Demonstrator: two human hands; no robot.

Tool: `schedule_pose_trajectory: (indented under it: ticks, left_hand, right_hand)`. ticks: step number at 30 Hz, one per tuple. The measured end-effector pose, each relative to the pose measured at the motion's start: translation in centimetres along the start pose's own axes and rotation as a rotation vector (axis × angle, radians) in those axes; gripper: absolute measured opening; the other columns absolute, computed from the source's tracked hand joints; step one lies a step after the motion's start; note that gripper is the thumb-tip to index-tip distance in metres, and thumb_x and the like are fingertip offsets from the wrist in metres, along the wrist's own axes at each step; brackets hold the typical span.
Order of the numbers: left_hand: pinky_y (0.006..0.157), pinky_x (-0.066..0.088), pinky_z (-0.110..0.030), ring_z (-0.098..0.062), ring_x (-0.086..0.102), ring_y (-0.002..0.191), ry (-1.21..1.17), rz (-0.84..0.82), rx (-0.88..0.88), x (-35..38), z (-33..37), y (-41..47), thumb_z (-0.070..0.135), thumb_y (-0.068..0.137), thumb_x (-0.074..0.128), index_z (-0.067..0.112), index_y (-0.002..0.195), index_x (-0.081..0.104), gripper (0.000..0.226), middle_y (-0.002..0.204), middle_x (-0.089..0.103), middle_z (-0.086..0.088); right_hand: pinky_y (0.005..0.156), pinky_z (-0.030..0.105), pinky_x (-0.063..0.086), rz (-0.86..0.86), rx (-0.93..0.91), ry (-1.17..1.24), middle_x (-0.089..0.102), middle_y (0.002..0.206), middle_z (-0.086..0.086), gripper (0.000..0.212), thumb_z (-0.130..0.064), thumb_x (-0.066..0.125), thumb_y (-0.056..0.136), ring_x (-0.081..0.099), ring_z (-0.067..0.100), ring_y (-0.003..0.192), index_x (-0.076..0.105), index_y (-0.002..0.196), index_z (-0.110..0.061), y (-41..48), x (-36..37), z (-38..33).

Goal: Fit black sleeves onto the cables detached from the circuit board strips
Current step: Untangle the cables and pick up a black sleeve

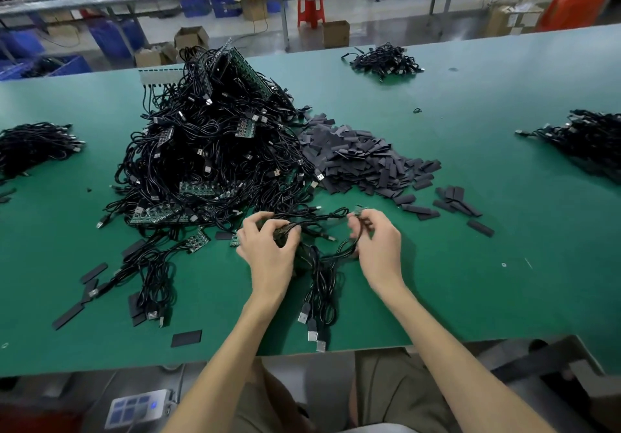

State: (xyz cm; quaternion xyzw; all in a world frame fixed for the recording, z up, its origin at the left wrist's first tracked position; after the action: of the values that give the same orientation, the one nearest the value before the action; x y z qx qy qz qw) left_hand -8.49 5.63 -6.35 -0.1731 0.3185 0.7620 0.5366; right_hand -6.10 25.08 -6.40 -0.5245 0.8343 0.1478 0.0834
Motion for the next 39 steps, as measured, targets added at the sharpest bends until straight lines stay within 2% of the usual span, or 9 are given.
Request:
schedule_pose_trajectory:
  ticks: [5, 11, 14, 16, 19, 26, 28, 32, 39]
  left_hand:
    - [0.107, 0.02, -0.043, -0.024, 0.036, 0.129, 0.113, 0.024, 0.017, -0.8, -0.1, 0.2, 0.029, 0.091, 0.072, 0.018, 0.1, 0.07, 0.014, 0.132, 0.047, 0.0]
    - [0.121, 0.012, -0.043, -0.026, 0.036, 0.134, 0.301, 0.026, 0.299, -0.9, 3.1, -0.7, 0.006, 0.087, 0.069, 0.014, 0.117, 0.065, 0.032, 0.14, 0.048, -0.008]
    - [0.113, 0.032, -0.033, -0.016, 0.051, 0.12, 0.106, -0.148, 0.475, -0.3, 5.2, -1.1, 0.004, 0.09, 0.068, 0.016, 0.11, 0.07, 0.023, 0.123, 0.06, 0.003]
    - [0.107, 0.041, -0.03, -0.01, 0.054, 0.115, -0.009, -0.339, 0.484, 0.6, 6.2, -1.9, 0.007, 0.095, 0.063, 0.015, 0.111, 0.069, 0.019, 0.117, 0.06, 0.007]
    - [0.103, 0.044, -0.034, -0.014, 0.052, 0.117, 0.097, -0.445, 0.46, 2.0, 6.1, -3.2, 0.014, 0.098, 0.061, 0.013, 0.123, 0.063, 0.024, 0.124, 0.057, 0.003]
    - [0.101, 0.046, -0.034, -0.016, 0.054, 0.116, 0.242, -0.386, 0.541, 0.5, 3.3, -1.6, 0.024, 0.097, 0.067, 0.012, 0.123, 0.064, 0.028, 0.126, 0.058, 0.002]
    - [0.099, 0.048, -0.036, -0.02, 0.058, 0.114, 0.333, -0.367, 0.65, -0.4, 2.2, -0.8, 0.011, 0.094, 0.07, 0.012, 0.118, 0.067, 0.024, 0.124, 0.062, 0.001]
    - [0.105, 0.035, -0.029, -0.015, 0.059, 0.118, 0.426, -0.364, 0.792, -1.8, 0.5, 0.5, -0.014, 0.079, 0.071, 0.021, 0.116, 0.07, 0.05, 0.125, 0.066, 0.008]
    - [0.106, 0.032, -0.028, -0.013, 0.061, 0.109, 0.283, -0.286, 0.812, -1.1, 3.1, -0.6, 0.0, 0.087, 0.07, 0.02, 0.107, 0.072, 0.028, 0.114, 0.069, 0.01]
  right_hand:
    - [0.068, 0.021, 0.047, 0.19, 0.183, 0.324, 0.074, 0.087, -0.003, 0.017, -0.025, 0.057, 0.105, 0.073, 0.009, 0.074, 0.069, 0.093, -0.026, 0.3, -1.4, 0.7]
    - [0.057, 0.012, 0.046, 0.193, 0.193, 0.421, 0.075, 0.08, -0.006, 0.026, -0.027, 0.051, 0.108, 0.075, 0.016, 0.069, 0.07, 0.091, -0.025, 0.4, -1.4, 0.8]
    - [0.06, 0.015, 0.05, 0.202, 0.197, 0.432, 0.073, 0.075, -0.007, 0.026, -0.027, 0.051, 0.107, 0.072, 0.014, 0.063, 0.07, 0.089, -0.023, 0.5, -1.3, 1.1]
    - [0.06, 0.017, 0.051, 0.199, 0.196, 0.433, 0.072, 0.073, -0.007, 0.026, -0.027, 0.052, 0.107, 0.07, 0.014, 0.061, 0.07, 0.088, -0.024, 0.6, -1.3, 1.2]
    - [0.06, 0.018, 0.051, 0.204, 0.199, 0.429, 0.071, 0.073, -0.006, 0.025, -0.028, 0.053, 0.106, 0.07, 0.014, 0.061, 0.07, 0.088, -0.023, 0.5, -1.4, 1.3]
    - [0.065, 0.026, 0.053, 0.212, 0.213, 0.404, 0.071, 0.072, -0.01, 0.022, -0.028, 0.054, 0.105, 0.069, 0.01, 0.063, 0.069, 0.092, -0.02, 0.6, -1.3, 1.8]
    - [0.066, 0.028, 0.052, 0.197, 0.217, 0.399, 0.071, 0.072, -0.011, 0.021, -0.027, 0.054, 0.105, 0.069, 0.01, 0.063, 0.069, 0.092, -0.019, 0.7, -1.2, 2.0]
    - [0.066, 0.03, 0.051, 0.172, 0.21, 0.383, 0.072, 0.074, -0.008, 0.019, -0.027, 0.057, 0.104, 0.07, 0.011, 0.066, 0.069, 0.092, -0.02, 0.7, -1.1, 2.0]
    - [0.062, 0.023, 0.052, 0.123, 0.183, 0.41, 0.075, 0.076, -0.003, 0.016, -0.03, 0.066, 0.099, 0.072, 0.012, 0.069, 0.074, 0.088, -0.021, 0.7, -1.1, 1.6]
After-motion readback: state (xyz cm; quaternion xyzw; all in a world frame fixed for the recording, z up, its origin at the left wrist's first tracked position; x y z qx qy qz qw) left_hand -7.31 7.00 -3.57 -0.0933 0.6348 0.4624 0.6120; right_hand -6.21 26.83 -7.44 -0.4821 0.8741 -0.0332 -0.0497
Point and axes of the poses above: each hand's wrist, its own y-axis towards the middle knuckle, its own x-axis out of the palm, z = x × y, the point moved 3 cm from there along y, towards the middle knuckle
